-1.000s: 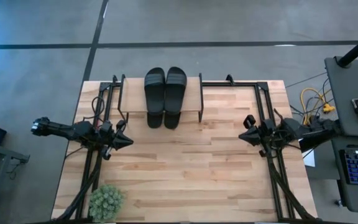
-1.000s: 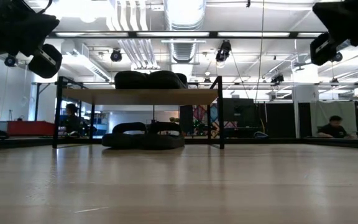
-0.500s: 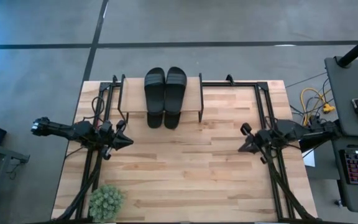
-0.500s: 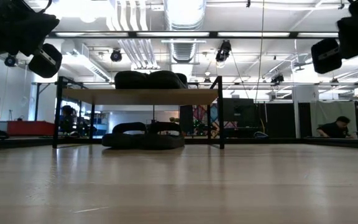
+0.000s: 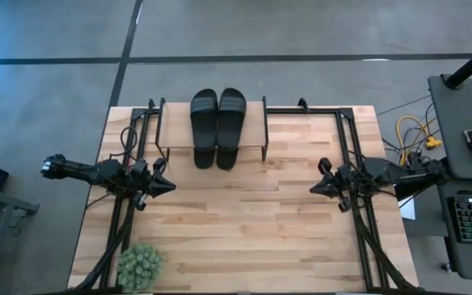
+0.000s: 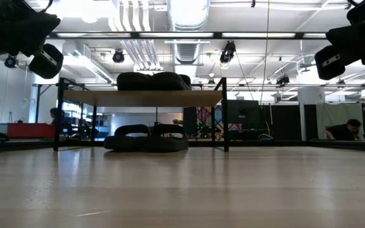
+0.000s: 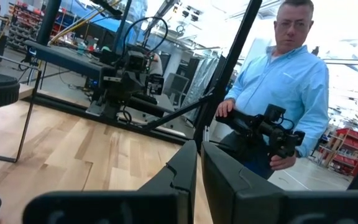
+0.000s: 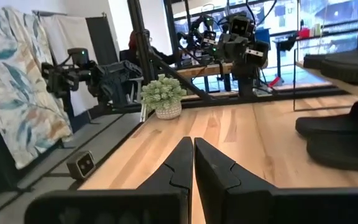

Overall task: Pick and place slides into the shelf
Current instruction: Return to Home Position

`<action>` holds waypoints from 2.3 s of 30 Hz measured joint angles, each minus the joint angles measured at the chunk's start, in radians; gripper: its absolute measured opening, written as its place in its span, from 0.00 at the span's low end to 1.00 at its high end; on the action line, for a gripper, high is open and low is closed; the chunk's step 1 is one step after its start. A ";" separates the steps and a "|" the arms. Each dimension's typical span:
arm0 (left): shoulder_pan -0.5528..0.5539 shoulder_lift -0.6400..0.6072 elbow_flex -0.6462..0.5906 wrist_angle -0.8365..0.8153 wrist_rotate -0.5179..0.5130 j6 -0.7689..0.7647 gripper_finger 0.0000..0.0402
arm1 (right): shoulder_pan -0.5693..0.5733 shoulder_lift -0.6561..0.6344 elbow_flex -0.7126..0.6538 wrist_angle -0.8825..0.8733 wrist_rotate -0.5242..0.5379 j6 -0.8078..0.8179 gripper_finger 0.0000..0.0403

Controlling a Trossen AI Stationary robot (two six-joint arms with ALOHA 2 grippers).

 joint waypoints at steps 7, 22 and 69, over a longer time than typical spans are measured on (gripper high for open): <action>0.000 0.002 0.000 -0.002 0.000 0.000 0.03 | 0.000 0.001 0.000 0.000 0.000 0.084 0.02; 0.000 0.001 0.000 -0.001 0.000 0.000 0.03 | 0.000 0.003 -0.001 0.001 0.004 0.162 0.02; 0.103 -0.023 0.002 -0.016 0.041 0.260 0.03 | 0.000 0.015 -0.001 0.001 0.004 0.162 0.02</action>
